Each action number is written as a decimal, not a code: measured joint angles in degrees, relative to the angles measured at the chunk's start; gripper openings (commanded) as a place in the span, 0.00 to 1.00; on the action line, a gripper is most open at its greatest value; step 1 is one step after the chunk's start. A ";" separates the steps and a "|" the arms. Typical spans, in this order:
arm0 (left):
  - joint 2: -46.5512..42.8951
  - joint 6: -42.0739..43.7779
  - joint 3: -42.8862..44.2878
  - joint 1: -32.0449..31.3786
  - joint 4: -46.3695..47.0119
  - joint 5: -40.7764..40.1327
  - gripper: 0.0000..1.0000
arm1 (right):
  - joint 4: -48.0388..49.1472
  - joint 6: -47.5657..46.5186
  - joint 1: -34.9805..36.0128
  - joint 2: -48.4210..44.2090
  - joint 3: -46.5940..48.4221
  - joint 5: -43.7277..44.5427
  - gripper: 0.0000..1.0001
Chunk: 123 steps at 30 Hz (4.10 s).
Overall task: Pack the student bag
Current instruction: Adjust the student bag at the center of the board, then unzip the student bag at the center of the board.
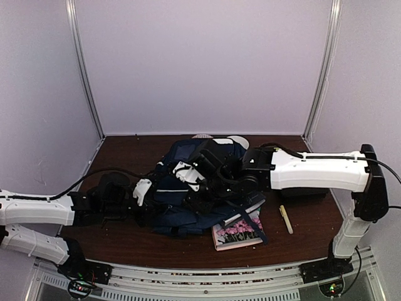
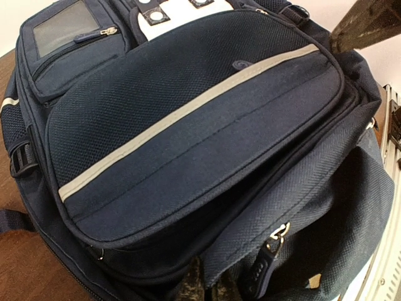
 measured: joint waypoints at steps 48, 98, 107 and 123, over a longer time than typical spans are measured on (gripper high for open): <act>-3.32 -13.97 4.94 -7.63 -2.14 1.07 0.41 | 23.10 14.43 0.96 -11.93 -22.12 6.49 0.00; -2.67 -13.70 10.12 -9.44 -14.32 -9.09 0.00 | 23.76 15.13 2.80 -11.93 -22.69 9.20 0.00; -3.39 -17.00 8.74 -9.29 -16.68 -12.90 0.00 | 24.04 13.77 3.02 -12.37 -23.87 8.17 0.00; -11.54 -18.93 2.03 -4.66 -10.19 -4.70 0.00 | 26.56 11.56 3.04 -17.81 -29.03 5.49 0.00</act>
